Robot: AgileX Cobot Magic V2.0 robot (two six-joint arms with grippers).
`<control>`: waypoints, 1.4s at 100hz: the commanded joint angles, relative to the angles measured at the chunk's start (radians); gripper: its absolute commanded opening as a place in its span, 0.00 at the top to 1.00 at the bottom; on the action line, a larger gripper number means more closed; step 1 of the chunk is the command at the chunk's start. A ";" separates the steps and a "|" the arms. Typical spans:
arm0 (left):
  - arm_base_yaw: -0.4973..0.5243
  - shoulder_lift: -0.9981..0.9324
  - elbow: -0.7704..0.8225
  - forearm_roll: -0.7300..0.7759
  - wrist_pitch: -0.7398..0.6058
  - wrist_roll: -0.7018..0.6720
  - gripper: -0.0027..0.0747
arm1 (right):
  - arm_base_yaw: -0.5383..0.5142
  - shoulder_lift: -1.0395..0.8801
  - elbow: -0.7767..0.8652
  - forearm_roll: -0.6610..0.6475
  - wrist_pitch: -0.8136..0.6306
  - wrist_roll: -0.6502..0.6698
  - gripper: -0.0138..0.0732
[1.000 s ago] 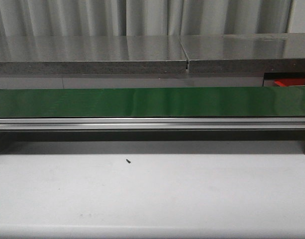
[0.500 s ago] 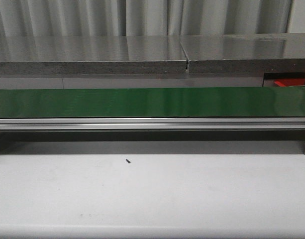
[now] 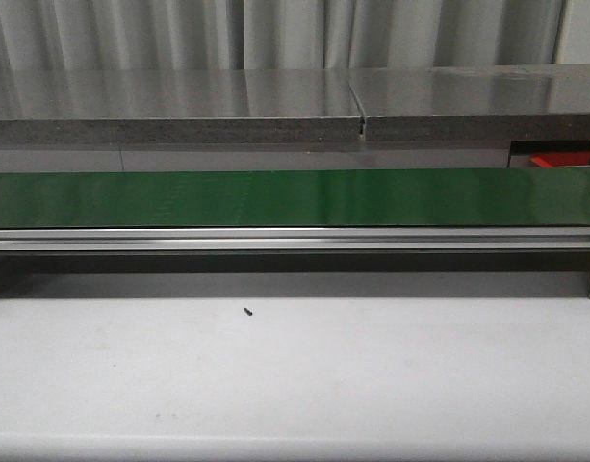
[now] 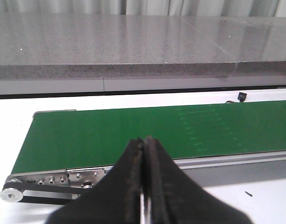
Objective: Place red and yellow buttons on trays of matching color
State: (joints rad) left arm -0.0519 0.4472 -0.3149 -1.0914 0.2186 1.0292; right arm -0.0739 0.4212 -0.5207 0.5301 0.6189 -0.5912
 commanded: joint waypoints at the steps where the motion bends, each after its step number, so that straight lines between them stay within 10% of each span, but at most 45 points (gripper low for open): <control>1: -0.009 0.004 -0.028 -0.023 -0.032 -0.008 0.99 | 0.001 0.005 -0.023 0.014 -0.055 -0.010 0.92; 95: -0.009 0.004 -0.028 -0.023 -0.032 -0.008 0.99 | 0.039 0.001 -0.021 -0.067 -0.126 -0.003 0.92; 140: -0.009 0.004 -0.028 -0.023 -0.032 -0.008 0.99 | 0.104 -0.208 0.254 -0.530 -0.448 0.497 0.92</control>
State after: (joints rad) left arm -0.0519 0.4472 -0.3149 -1.0914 0.2186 1.0292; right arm 0.0312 0.2539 -0.3255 0.0735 0.3584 -0.1831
